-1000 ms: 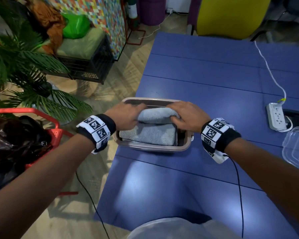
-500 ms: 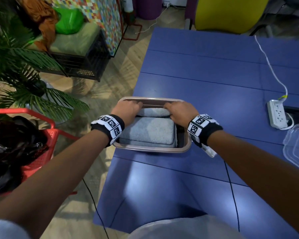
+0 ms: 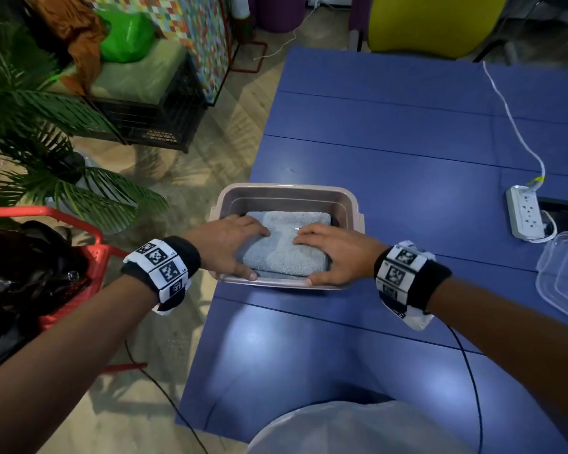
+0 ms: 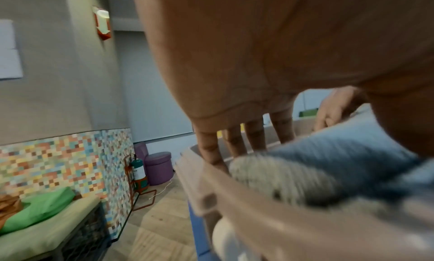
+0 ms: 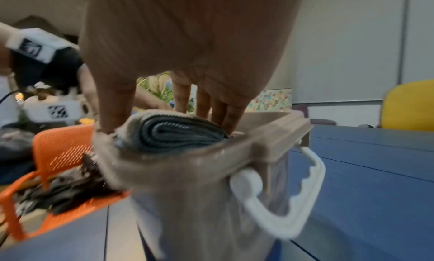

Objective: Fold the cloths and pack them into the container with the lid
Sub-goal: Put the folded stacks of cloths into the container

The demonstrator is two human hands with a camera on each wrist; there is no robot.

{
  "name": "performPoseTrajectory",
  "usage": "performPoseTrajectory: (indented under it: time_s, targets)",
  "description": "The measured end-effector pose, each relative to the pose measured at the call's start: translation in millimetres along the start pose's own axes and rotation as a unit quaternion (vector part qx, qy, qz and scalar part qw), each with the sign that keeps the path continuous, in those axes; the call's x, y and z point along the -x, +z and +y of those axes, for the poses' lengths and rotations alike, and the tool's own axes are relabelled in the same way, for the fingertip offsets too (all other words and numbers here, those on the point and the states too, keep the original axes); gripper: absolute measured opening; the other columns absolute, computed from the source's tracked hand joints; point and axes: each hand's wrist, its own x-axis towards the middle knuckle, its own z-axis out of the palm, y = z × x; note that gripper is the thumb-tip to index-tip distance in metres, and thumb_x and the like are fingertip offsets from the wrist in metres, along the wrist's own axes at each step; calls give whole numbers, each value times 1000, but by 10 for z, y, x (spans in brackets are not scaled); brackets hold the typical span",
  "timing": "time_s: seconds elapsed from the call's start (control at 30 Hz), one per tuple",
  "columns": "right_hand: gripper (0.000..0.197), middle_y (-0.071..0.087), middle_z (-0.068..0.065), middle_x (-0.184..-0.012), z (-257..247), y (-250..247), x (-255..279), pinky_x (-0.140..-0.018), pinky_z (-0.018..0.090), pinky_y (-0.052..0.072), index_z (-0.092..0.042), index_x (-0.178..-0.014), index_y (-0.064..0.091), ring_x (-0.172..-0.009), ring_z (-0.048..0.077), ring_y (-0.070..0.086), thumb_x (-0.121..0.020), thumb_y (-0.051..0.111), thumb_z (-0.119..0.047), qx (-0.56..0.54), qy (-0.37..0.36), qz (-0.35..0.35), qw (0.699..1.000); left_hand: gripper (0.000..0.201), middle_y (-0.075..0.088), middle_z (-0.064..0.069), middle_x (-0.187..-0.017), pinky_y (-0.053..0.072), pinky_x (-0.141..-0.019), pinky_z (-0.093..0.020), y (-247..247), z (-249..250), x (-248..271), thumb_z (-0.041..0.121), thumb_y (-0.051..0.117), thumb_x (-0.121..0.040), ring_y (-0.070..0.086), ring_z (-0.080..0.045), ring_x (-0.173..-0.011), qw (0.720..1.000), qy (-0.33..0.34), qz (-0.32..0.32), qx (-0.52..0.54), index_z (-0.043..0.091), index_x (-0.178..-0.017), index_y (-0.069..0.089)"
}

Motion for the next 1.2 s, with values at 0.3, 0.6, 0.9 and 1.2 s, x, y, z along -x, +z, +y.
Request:
performPoseTrajectory:
  time_s: [0.3,0.6,0.9,1.2]
  targets:
    - [85,25,1,-157,-98,76,40,-114,26,21,-16,-150,28,-143,16,25,-84,55,-62,33,39,6,999,76,30,-3,-156,30,-112,-33,-31,90,-24,47,59,-91,34,-22,-140,999,-19,-50,-2,25,-152,20]
    - [39,62,5,-122,3,-30,-45,-84,28,44,-16,-126,54,-110,24,57,-89,49,-27,-11,57,114,992,34,61,-12,-99,48,-74,-38,-349,176,-2,26,57,-88,59,-31,-86,997,-76,-14,14,17,-116,41]
    - [36,63,8,-110,245,-361,-372,-88,38,44,-12,-115,58,-103,29,57,-80,57,-20,94,102,189,972,33,58,-10,-95,45,-63,-40,-542,33,-330,18,66,-69,58,-33,-83,975,-51,164,-145,11,-99,56]
    - [35,66,10,-107,330,-24,-609,-74,38,52,-16,-120,49,-93,30,64,-85,57,-14,129,134,48,981,31,64,-14,-114,49,-85,-40,-44,-102,-623,22,55,-89,60,-33,-106,990,-112,-24,-85,15,-119,54]
